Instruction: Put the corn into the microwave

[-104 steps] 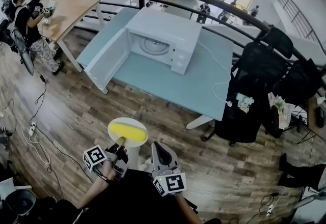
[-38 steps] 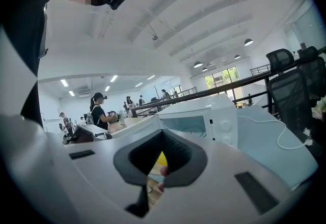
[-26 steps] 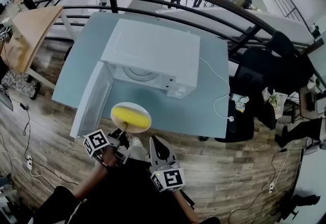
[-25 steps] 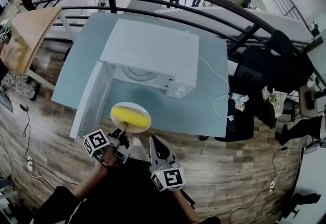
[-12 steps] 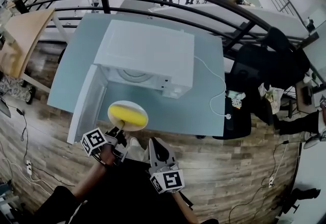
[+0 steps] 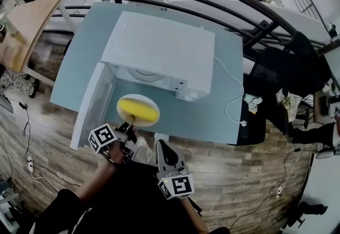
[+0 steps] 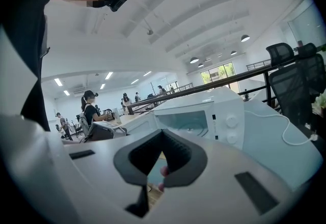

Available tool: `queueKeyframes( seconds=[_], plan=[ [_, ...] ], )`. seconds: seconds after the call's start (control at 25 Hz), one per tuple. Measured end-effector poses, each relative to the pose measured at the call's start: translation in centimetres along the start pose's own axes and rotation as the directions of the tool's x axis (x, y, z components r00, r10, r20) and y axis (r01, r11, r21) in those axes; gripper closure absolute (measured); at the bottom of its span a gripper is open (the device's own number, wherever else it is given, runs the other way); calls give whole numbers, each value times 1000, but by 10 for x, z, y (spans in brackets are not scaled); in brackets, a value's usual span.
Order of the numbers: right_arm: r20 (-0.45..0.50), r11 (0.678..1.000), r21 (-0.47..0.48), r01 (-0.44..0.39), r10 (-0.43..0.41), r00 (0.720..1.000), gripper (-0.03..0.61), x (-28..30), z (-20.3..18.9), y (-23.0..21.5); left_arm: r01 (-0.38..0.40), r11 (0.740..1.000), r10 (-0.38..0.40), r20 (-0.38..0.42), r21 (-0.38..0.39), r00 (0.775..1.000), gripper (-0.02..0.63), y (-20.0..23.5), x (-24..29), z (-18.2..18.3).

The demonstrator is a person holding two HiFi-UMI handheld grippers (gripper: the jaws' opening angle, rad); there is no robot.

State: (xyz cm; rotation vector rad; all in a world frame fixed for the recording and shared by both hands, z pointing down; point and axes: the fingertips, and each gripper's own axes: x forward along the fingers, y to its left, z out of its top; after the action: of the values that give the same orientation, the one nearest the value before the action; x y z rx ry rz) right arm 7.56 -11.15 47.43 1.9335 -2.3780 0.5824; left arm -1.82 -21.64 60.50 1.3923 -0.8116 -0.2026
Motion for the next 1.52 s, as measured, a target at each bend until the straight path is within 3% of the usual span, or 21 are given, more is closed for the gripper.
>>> queueKeyframes(
  seconds=[0.76,1.52],
  plan=[
    [-69,998,-34,-59,57,996,569,48,17,-46,-2,999,6,76,-48,997,589,-1,77,35],
    [-135,991,-66,-114,104,985,569,86,28,-85,-37,987,65,175,-154,982,589,22,140,69]
  ],
)
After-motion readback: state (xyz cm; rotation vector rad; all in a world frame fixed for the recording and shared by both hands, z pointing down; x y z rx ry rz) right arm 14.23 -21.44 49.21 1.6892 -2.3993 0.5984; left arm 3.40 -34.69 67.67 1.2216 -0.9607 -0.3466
